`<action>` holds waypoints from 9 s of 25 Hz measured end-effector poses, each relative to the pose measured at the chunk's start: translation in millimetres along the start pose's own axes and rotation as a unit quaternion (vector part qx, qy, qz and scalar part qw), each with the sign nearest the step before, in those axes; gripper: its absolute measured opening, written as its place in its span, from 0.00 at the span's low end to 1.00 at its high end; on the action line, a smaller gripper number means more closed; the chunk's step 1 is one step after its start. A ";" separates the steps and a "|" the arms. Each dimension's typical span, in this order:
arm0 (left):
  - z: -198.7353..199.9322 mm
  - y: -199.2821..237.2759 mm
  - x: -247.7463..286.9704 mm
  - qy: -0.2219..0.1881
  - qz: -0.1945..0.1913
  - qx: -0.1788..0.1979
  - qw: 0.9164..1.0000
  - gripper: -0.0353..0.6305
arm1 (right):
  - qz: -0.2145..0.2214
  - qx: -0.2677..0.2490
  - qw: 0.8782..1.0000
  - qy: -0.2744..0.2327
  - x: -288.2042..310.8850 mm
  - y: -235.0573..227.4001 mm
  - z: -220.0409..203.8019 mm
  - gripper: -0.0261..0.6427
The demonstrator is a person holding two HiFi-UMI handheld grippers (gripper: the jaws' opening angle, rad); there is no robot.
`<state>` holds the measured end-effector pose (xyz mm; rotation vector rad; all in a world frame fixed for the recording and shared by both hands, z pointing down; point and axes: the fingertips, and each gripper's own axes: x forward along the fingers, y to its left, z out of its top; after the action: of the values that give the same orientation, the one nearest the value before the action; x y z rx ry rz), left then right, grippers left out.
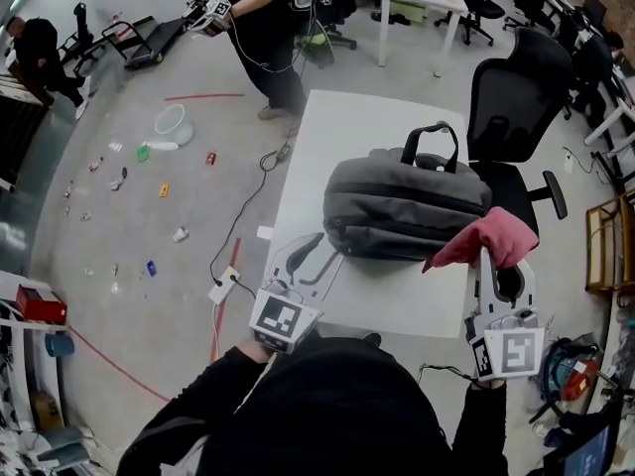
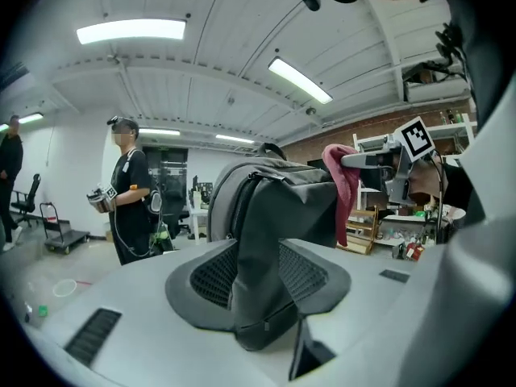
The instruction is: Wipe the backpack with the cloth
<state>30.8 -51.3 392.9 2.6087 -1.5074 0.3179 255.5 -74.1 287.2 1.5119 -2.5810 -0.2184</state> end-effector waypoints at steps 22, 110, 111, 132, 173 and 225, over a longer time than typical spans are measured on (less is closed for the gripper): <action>-21.6 45.2 -9.6 -0.022 -0.160 -0.060 0.985 0.28 | 0.188 -0.215 0.956 0.063 165.0 284.6 62.1 0.14; -1.3 5.4 18.6 0.017 -0.002 -0.058 0.998 0.28 | -0.056 0.327 0.938 0.104 55.4 -99.0 -106.7 0.14; -1.9 5.2 19.3 0.018 -0.002 -0.058 0.998 0.28 | -0.056 0.328 0.937 0.107 55.8 -99.2 -107.9 0.14; -6.6 40.5 8.6 -0.015 -0.222 -0.053 0.974 0.28 | 0.052 -0.187 0.974 0.115 206.2 203.8 59.3 0.14; 50.2 22.1 -12.4 -0.092 -0.139 0.106 0.980 0.32 | -0.264 0.232 0.936 0.017 -27.0 0.4 -67.2 0.14; 93.9 42.1 7.9 -0.034 -0.177 0.113 0.977 0.10 | -0.207 0.297 0.932 0.030 41.6 47.9 -85.2 0.14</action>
<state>9.9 -97.8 303.1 3.0264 -1.0414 0.3860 211.1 -91.8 382.1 2.2052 -2.3574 0.6185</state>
